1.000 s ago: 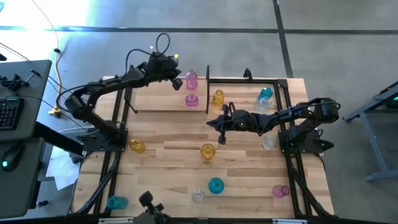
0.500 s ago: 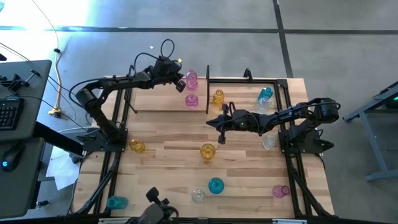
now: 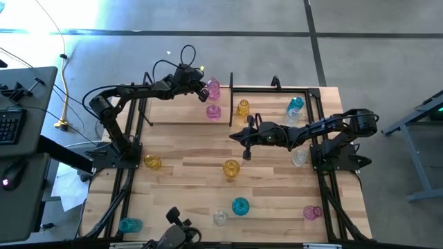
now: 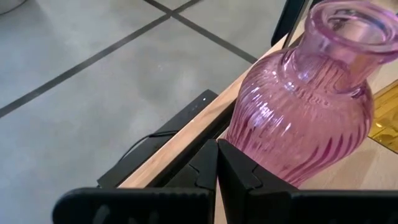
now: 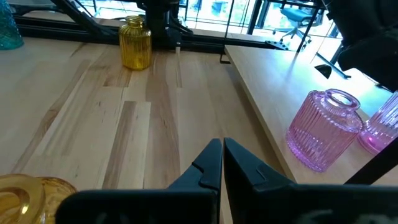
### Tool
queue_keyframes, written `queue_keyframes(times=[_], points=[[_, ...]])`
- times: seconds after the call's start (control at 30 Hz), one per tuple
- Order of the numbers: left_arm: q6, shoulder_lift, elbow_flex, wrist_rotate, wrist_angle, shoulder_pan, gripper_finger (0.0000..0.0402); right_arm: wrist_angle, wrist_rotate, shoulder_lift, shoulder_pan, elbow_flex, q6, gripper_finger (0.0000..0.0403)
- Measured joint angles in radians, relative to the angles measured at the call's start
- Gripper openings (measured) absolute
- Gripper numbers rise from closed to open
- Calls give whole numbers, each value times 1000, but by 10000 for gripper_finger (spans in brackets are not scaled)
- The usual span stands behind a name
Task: Sort vases onto shelf
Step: Put the left pink vase on the shelf
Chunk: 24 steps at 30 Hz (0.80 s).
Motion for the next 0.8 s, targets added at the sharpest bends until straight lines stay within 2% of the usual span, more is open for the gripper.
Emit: queue_keyframes(times=[0.57, 0.8], points=[[-1, -31, 0, 0, -21, 1, 0, -11, 4, 0, 0, 0, 3, 0], [-36, -31, -80, 3, 81, -7, 0, -23, 4, 0, 0, 0, 3, 0]])
